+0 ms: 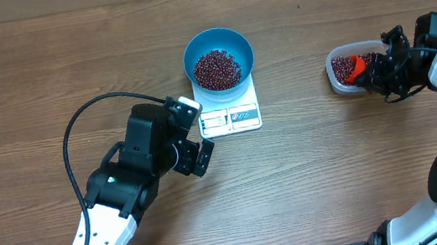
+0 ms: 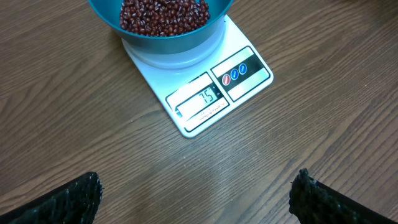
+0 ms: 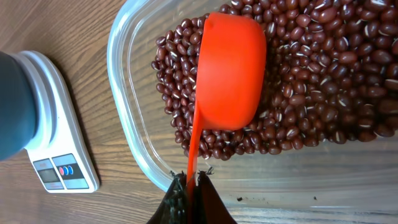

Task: Scoop item into bowl and weigh 150g on scale
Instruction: 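Drag the scoop through the beans in the tub and lift it full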

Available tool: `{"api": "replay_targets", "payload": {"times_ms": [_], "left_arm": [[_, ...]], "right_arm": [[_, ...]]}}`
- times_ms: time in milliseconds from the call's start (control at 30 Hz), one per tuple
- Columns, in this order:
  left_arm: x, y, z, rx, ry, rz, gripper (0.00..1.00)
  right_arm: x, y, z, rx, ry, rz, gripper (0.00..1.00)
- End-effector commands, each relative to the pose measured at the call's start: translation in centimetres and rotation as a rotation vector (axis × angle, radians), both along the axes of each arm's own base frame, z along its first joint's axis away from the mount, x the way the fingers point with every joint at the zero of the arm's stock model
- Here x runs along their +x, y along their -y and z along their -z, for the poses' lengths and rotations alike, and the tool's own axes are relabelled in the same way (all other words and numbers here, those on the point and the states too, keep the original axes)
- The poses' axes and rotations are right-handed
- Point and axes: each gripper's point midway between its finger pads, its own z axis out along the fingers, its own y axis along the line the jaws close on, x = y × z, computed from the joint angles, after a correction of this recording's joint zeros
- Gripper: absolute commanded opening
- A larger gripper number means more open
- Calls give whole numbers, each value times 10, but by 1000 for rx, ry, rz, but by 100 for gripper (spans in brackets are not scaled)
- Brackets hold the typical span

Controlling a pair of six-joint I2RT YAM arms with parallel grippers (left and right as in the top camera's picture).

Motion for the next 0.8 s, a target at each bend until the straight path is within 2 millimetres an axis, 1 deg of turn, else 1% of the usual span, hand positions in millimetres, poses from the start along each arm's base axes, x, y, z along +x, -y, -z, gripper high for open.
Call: {"api": "replay_targets", "payload": {"times_ms": [0, 133, 333, 467, 633, 767], "left_arm": [[1, -2, 4, 5, -9, -13, 100], [1, -2, 4, 5, -10, -13, 100], [1, -2, 4, 5, -10, -13, 100], [1, -2, 4, 5, -10, -13, 100], [1, -2, 4, 5, -9, -13, 99], [1, -2, 4, 5, -9, -13, 100]], "right_arm": [[0, -5, 9, 41, -21, 7, 4], [0, -7, 15, 62, -42, 8, 4], [1, -9, 15, 83, -46, 27, 4], [-2, -12, 14, 98, -57, 25, 4], [-2, -13, 8, 155, -42, 28, 4], [-1, -7, 2, 205, -14, 41, 4]]}}
